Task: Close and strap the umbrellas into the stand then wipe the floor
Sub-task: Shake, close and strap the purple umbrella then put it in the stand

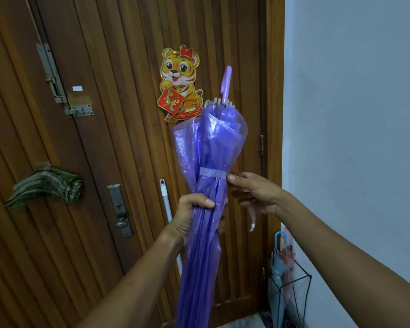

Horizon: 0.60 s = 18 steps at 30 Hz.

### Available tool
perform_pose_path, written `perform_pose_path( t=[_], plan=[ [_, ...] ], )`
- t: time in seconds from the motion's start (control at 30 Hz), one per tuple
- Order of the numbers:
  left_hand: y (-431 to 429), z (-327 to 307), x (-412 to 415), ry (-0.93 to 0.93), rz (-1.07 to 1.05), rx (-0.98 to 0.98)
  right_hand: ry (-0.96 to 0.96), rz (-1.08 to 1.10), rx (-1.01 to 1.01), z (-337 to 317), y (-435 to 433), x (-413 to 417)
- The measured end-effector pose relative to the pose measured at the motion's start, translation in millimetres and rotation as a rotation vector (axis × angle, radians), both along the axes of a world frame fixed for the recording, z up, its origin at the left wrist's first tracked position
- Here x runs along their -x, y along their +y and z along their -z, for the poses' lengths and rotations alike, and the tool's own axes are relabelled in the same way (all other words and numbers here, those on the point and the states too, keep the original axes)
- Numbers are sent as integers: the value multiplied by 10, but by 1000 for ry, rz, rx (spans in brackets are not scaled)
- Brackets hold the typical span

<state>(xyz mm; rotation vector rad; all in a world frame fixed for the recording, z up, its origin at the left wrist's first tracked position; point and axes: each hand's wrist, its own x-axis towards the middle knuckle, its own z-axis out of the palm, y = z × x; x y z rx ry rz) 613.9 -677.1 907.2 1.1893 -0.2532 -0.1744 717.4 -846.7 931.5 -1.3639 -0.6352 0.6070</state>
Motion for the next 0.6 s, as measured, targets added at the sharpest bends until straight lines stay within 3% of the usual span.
perform_pose_path(
  t=[0.17,0.37,0.43,0.53,0.6],
  plan=[
    [-78,-62,2,18,318,102,45,-258,-227,-31,-15,-93],
    [-58,-113,-37,78,426,48,-28,-287,-300,-182,-76,-16],
    [37,-90,-52,68,360,-71,-63,-196,-306,-234,-74,36],
    [156,12,-73,33,-21,-230,-183,-16,-242,-270,-122,-18],
    [103,61,-49,-42,-157,-268,-343,158,-130,-254,-129,-32]
  ],
)
